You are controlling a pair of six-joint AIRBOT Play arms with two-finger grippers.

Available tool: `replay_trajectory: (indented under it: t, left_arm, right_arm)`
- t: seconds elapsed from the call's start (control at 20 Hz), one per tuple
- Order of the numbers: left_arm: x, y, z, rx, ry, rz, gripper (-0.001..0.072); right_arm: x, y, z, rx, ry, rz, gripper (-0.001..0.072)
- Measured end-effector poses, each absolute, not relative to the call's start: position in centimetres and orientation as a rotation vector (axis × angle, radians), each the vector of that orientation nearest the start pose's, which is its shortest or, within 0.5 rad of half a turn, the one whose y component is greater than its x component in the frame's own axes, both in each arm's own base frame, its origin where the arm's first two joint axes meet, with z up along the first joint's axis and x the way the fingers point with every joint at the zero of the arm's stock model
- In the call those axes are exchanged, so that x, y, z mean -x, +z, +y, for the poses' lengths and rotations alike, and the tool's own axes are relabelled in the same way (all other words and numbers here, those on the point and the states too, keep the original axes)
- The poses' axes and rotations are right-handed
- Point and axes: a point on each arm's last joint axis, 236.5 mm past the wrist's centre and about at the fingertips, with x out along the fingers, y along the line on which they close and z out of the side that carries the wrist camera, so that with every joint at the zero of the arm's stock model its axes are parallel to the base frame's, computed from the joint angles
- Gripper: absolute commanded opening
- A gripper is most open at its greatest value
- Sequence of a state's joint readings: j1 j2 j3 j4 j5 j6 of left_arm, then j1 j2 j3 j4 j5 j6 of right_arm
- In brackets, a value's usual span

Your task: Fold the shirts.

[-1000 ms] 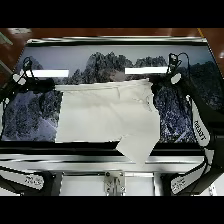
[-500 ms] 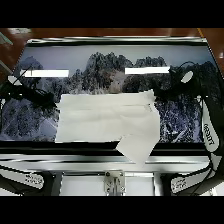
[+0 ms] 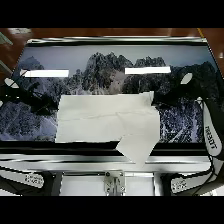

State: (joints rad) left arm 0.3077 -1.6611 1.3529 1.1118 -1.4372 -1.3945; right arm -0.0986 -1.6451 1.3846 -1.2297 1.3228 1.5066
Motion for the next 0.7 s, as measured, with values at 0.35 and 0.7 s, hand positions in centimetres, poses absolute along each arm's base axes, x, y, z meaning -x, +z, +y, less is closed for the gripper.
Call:
replay_trajectory:
  t: [0.35, 0.7]
  left_arm:
    - [-26.2, -7.2, 4.0, 0.744, -0.137, 1.693, 0.0594]
    - [-22.8, -11.3, 0.6, 0.860, -0.149, 1.636, 0.0594]
  right_arm:
    - [-30.1, -3.5, -5.3, -0.443, 0.004, 1.666, 0.0638]
    - [-27.2, -5.5, -4.0, -0.615, 0.026, 1.622, 0.0637]
